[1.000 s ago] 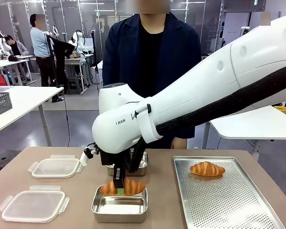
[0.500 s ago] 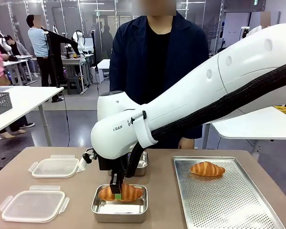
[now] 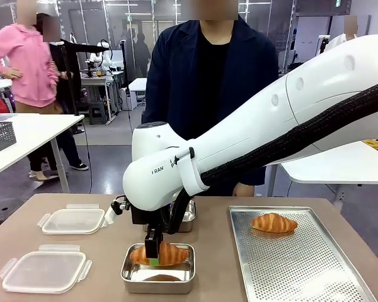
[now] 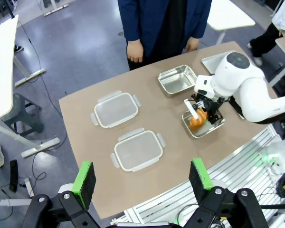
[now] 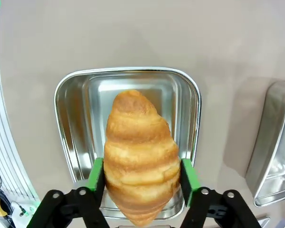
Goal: Place the bread into the airtight container.
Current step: Pick up a Butter Roll and place it into an empty Airtight Container.
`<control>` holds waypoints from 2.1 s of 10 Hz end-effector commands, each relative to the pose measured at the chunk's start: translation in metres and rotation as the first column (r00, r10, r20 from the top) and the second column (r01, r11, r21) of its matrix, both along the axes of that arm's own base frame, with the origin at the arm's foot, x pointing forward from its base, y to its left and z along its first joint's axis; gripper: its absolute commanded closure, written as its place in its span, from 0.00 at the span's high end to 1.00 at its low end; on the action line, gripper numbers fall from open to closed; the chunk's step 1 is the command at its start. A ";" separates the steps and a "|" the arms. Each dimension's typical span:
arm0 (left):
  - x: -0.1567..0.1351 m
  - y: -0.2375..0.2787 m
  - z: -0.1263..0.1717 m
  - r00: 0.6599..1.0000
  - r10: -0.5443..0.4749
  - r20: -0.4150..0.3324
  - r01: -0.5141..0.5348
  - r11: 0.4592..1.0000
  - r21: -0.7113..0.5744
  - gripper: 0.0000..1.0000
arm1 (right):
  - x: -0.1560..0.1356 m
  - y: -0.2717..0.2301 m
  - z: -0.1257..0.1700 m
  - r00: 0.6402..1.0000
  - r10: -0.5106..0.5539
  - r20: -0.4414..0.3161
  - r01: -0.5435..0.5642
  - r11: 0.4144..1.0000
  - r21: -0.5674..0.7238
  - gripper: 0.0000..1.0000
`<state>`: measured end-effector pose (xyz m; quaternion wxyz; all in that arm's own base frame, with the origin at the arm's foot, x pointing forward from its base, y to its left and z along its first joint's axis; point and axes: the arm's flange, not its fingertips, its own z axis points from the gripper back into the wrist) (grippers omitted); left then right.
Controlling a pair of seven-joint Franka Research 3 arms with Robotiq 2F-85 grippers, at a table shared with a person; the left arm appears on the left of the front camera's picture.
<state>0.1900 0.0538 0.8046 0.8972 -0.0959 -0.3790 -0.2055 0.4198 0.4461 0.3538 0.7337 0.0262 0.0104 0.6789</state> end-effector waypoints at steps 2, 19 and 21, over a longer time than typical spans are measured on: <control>0.000 -0.001 0.001 1.000 -0.008 0.002 0.008 1.000 -0.001 1.00 | -0.003 -0.007 0.001 1.000 -0.016 -0.017 0.016 0.999 0.030 1.00; 0.000 -0.001 0.001 1.000 -0.008 0.002 0.008 1.000 -0.001 1.00 | 0.003 -0.003 0.000 1.000 -0.017 -0.010 0.017 1.000 0.008 1.00; 0.000 -0.001 0.001 1.000 -0.008 0.002 0.008 1.000 -0.001 1.00 | 0.003 -0.013 0.017 0.999 -0.045 -0.007 0.045 0.999 -0.017 1.00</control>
